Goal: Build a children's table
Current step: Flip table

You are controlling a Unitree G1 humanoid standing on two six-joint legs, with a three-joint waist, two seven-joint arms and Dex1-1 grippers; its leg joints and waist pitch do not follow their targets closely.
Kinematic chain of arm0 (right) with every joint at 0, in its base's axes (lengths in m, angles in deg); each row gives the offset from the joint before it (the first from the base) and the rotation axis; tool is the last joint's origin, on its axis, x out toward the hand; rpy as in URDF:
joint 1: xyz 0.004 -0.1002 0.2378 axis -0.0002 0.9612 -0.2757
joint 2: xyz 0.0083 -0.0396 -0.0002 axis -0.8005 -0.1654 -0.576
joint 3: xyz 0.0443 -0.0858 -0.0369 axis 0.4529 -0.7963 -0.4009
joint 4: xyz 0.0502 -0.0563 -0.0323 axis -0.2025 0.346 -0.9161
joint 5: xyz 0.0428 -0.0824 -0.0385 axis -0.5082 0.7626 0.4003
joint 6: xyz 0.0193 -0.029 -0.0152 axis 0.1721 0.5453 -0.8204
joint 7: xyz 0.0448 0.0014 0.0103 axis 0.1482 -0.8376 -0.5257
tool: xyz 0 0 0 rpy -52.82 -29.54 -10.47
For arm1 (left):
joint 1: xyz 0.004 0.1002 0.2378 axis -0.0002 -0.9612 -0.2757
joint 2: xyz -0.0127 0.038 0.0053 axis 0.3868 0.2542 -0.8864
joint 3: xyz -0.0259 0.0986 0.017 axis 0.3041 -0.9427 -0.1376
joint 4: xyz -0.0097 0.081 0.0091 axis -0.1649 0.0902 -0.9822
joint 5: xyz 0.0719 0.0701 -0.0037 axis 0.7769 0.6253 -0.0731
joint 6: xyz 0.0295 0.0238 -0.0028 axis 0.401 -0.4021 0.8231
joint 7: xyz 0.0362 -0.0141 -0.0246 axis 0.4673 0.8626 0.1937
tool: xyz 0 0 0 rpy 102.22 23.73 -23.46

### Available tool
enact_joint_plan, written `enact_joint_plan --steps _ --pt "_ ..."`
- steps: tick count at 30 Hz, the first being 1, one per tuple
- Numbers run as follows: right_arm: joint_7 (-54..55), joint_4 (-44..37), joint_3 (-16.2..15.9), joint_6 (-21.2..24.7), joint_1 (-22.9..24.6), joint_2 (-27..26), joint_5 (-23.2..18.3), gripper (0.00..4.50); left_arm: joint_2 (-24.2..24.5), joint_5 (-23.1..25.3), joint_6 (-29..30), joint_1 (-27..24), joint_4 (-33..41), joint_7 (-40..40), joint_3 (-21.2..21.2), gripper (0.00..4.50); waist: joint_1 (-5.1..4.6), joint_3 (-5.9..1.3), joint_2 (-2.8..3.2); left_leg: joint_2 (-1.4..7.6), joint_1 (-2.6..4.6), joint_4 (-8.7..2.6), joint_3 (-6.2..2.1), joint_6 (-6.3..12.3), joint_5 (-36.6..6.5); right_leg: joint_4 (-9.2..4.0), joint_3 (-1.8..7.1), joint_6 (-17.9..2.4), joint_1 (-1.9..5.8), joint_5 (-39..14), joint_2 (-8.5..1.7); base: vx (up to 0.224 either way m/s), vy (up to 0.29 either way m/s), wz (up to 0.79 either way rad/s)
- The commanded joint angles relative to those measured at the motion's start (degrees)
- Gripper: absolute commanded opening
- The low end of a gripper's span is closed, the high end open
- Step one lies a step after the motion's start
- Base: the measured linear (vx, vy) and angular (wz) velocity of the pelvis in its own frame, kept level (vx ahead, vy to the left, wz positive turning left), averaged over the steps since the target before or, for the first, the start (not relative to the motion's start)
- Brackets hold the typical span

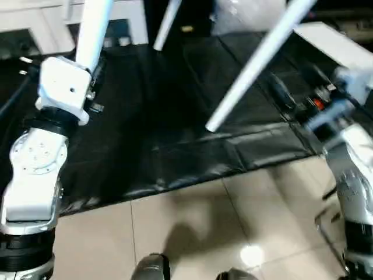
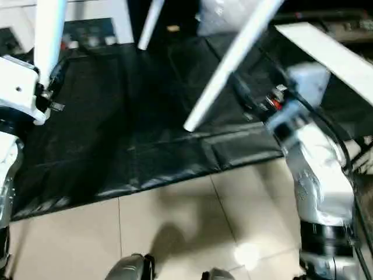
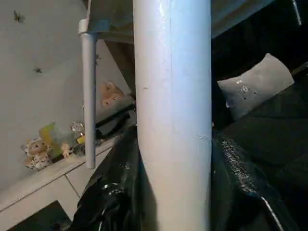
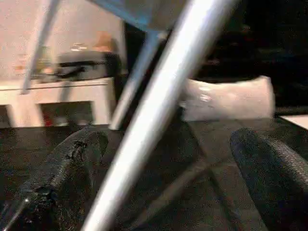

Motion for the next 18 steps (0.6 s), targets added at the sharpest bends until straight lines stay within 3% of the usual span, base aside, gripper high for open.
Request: enact_joint_plan --steps 1,2,3,4,5,7,10,11,12,13,14,16,18 --pt "1.04 2.37 1.08 1.05 -2.11 0.14 -0.21 4.5 0.64 0.25 1.18 -2.58 -3.05 2.85 -2.11 1.52 -0.16 -2.89 -1.15 4.18 0.92 -4.03 -1.56 2.3 -13.35 -6.69 4.3 -9.0 1.25 -19.96 -5.68 0.0 0.0 0.0" --pt "0.13 6.1 1.29 0.43 -4.28 0.51 -0.04 4.5 0.61 0.3 0.82 -3.25 -3.29 2.77 -2.0 1.52 -0.42 -3.08 -1.48 4.3 0.83 -4.12 -1.28 2.86 -11.88 -6.54 4.2 -9.47 1.23 -17.78 -5.4 0.0 0.0 0.0" --pt "-1.21 10.4 1.32 -1.33 -6.96 0.7 0.11 4.5 0.68 0.34 0.43 -4.11 -3.46 2.7 -1.92 1.52 -0.54 -3.11 -1.08 4.39 0.93 -4.11 -1.04 3.12 -11.81 -6.17 4.05 -10.45 1.05 -16.06 -5.31 0.0 0.0 0.0" --pt "-2.27 12.3 1.26 -2.01 -8.26 0.69 -0.21 4.5 0.72 0.37 0.11 -4.48 -3.53 2.71 -1.95 1.52 -0.79 -2.81 -1.4 4.48 1.02 -4.29 -0.74 2.97 -13.98 -6.4 4.15 -10.61 0.7 -16.68 -5.15 0.0 0.0 0.0" --pt "-4.2 15.69 1.15 -3.21 -10.62 0.65 -0.79 4.5 0.79 0.4 -0.49 -5.17 -3.66 2.74 -1.99 1.52 -0.77 -2.94 -1.19 4.44 1.03 -4.13 -0.71 2.85 -14.91 -6.11 4.16 -10.93 0.71 -17.02 -5.28 0.0 0.0 0.0" --pt "-6.45 21.12 1.1 -6.04 -14.34 0.37 -0.7 4.5 1.13 0.74 -1.47 -5.52 -4.01 2.87 -2.32 1.52 -0.88 -2.97 -1.59 4.65 1.18 -4.26 -0.47 2.83 -15.6 -6.14 4.36 -11.1 0.52 -16.9 -5.21 0.0 0.0 0.0" --pt "-11.69 32.11 2.39 -10.26 -21.43 -0.86 -2.41 4.5 1.32 0.47 -3.73 -5.38 -5.47 3.48 -2.37 1.52 -0.33 -3.32 -1.02 5.17 1.75 -4.51 -0.05 2.98 -15.48 -5.67 4.49 -12.64 0.06 -11.41 -5.01 0.0 0.0 0.0" --pt "-15.47 34.96 2.67 -10.49 -23.62 -1.58 -3.66 4.5 1.77 0.7 -4.35 -5.43 -5.96 3.97 -2.65 1.52 -0.37 -3.25 -1.28 5.39 1.81 -4.74 -0.03 2.89 -15.71 -5.59 4.52 -12.65 -0.04 -10.25 -4.86 0.0 0.0 0.0" --pt "-15.84 35.35 2.69 -10.53 -23.9 -1.66 -3.75 4.5 1.8 0.7 -4.43 -5.44 -6.01 4.02 -2.66 1.52 -0.21 -3.36 -1.07 5.56 1.91 -4.97 0.08 2.57 -17.36 -5.24 4.48 -12.96 -0.01 -8.73 -4.79 0.0 0.0 0.0" --pt "-20.66 40.89 2.97 -11.24 -27.63 -2.6 -4.64 4.5 2.23 0.76 -5.38 -5.52 -6.78 4.57 -2.78 1.52 -0.15 -3.63 -1.26 5.62 2.21 -4.99 0.29 2.22 -18.03 -4.95 4.58 -13.22 -0.22 -6.64 -4.72 0.0 0.0 0.0" --pt "-20.66 40.89 2.97 -11.24 -27.63 -2.6 -4.64 4.5 2.23 0.76 -5.38 -5.52 -6.78 4.57 -2.78 1.52 -0.22 -3.6 -1.3 5.5 1.92 -5.04 0.22 2.22 -18.16 -4.8 4.55 -13.68 0.03 -6.04 -4.8 0.0 0.0 0.0" --pt "-22.78 46.73 2.64 -13.03 -30.55 -2.92 -3.5 4.5 2.51 0.7 -5.97 -5.59 -7.46 4.91 -2.71 1.52 0.08 -3.57 -1.32 5.62 2.1 -5.23 0.57 1.68 -18.9 -4.88 4.63 -13.86 -0.12 -5.76 -4.94 0.0 0.0 0.0" --pt "-23.46 54.43 2.05 -15.89 -34.27 -3.26 -1.22 4.5 2.86 0.48 -6.93 -5.66 -8.56 5.46 -2.74 1.52 0.16 -3.8 -1.48 5.45 1.87 -5.14 0.97 2.02 -17.04 -4.63 4.67 -14.53 0.07 -3.8 -4.99 0.0 0.0 0.0"
